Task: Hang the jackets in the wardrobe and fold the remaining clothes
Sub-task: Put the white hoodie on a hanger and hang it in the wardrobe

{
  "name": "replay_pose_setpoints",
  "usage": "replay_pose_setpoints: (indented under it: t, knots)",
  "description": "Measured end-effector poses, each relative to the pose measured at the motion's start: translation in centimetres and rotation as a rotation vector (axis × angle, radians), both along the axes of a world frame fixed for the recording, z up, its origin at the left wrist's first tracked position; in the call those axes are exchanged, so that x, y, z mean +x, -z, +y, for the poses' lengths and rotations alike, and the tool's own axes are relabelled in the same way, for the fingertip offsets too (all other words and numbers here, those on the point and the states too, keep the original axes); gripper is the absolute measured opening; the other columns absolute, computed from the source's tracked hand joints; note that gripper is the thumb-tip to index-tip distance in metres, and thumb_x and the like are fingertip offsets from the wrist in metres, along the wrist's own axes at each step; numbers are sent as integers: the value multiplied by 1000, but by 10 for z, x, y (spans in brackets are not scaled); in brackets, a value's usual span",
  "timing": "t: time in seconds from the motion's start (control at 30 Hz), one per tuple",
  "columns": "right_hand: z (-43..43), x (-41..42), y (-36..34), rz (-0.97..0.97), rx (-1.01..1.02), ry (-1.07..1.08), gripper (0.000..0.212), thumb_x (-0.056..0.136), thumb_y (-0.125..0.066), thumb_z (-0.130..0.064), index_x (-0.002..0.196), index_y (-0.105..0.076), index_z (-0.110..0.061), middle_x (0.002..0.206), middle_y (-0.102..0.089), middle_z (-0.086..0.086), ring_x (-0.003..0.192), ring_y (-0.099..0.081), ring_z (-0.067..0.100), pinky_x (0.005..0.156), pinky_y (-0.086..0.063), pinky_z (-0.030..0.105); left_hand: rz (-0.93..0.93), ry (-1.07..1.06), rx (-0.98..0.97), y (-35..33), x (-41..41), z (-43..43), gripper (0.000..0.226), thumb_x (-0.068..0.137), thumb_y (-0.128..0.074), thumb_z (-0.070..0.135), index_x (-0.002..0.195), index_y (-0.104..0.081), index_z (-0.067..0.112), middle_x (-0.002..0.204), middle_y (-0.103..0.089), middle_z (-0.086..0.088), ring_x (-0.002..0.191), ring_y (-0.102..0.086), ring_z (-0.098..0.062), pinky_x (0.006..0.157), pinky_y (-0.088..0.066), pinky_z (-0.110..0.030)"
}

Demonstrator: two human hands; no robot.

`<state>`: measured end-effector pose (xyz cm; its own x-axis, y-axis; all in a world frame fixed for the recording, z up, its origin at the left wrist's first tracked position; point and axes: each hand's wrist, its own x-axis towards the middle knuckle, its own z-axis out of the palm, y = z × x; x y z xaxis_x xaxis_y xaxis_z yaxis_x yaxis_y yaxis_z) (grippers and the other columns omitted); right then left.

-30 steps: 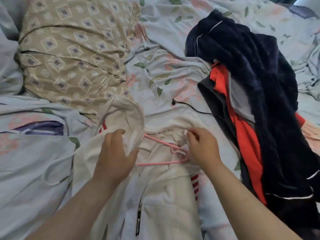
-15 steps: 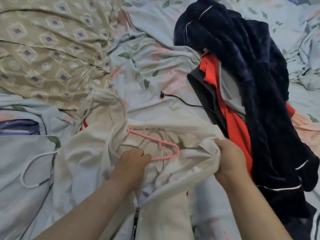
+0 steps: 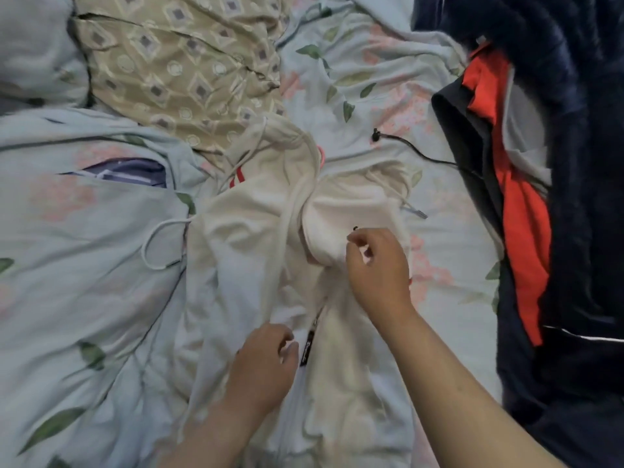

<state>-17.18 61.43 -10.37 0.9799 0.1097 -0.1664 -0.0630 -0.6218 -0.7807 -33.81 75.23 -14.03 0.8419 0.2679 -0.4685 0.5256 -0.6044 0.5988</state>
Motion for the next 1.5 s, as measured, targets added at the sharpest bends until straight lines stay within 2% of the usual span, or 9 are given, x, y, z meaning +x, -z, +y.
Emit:
replay_pose_setpoints:
  t: [0.07, 0.27, 0.5, 0.7, 0.83, 0.97, 1.17, 1.33, 1.5]
  knots:
    - [-9, -34, 8, 112, -65, -192, 14, 87, -58, -16, 79, -64, -26, 77, -62, -15, 76, -55, 0, 66, -39, 12, 31, 8, -22, 6, -7, 1, 9, 88, -63, 18, 93, -64, 25, 83, -57, 12, 78, -54, -8, 74, -43, -27]
    - [-11, -98, 41, 296, -393, -669, 28, 85, -66, -43, 105, -64, -24, 95, -56, -6, 92, -58, 18, 71, -40, 29, 123, 89, -56, 13, 0, 15, 10, 80, -65, 16, 84, -59, 23, 82, -59, 5, 77, -55, -15, 73, -45, -30]
    - [-1, -108, 59, 253, -541, -645, 52, 76, -68, -58, 110, -54, -21, 104, -60, 3, 92, -62, 26, 73, -49, 37, 152, 169, -37, 20, 0, 18, 20, 82, -69, 18, 102, -66, 19, 94, -64, 6, 90, -60, -16, 84, -47, -29]
    - [-2, -102, 61, 196, -571, -705, 8, 85, -51, -26, 83, -46, -20, 90, -63, 5, 84, -62, 29, 61, -30, 30, 191, 182, -41, 25, -2, 19, 29, 85, -62, 10, 112, -66, 20, 104, -66, 5, 96, -60, -14, 85, -45, -24]
    - [3, -102, 61, 241, -576, -663, 29, 83, -64, -47, 89, -53, -20, 88, -60, 0, 82, -58, 23, 63, -36, 32, 191, 100, -154, 27, -1, 19, 32, 85, -61, -1, 114, -68, 10, 107, -67, -4, 96, -61, -14, 87, -47, -20]
    - [11, -100, 62, 323, -550, -549, 24, 79, -66, -31, 92, -51, -18, 91, -63, 2, 88, -61, 25, 62, -38, 31, 175, 60, -209, 24, -2, 23, 31, 83, -60, -7, 110, -69, 5, 99, -67, -5, 88, -60, -12, 74, -43, -7]
    - [16, -101, 64, 402, -538, -398, 29, 79, -68, -36, 96, -53, -18, 95, -63, 0, 90, -59, 23, 65, -39, 32, 157, -13, -253, 21, 0, 25, 25, 84, -60, -5, 103, -72, 4, 88, -66, -2, 84, -62, -13, 70, -43, -3]
    - [5, -99, 61, 455, -388, -329, 8, 78, -60, -15, 86, -56, -17, 83, -60, -7, 83, -59, 19, 64, -40, 28, 157, -45, -242, 20, -2, 25, 15, 85, -65, 9, 98, -72, 13, 85, -66, 5, 85, -63, -11, 74, -45, -12]
    - [-8, -95, 37, 471, -52, -179, 18, 86, -61, -6, 82, -69, -22, 71, -64, -15, 69, -61, 5, 68, -46, 20, 157, 31, -271, 15, 4, 7, 24, 85, -71, 42, 93, -64, 20, 80, -61, 10, 76, -58, -9, 69, -44, -24]
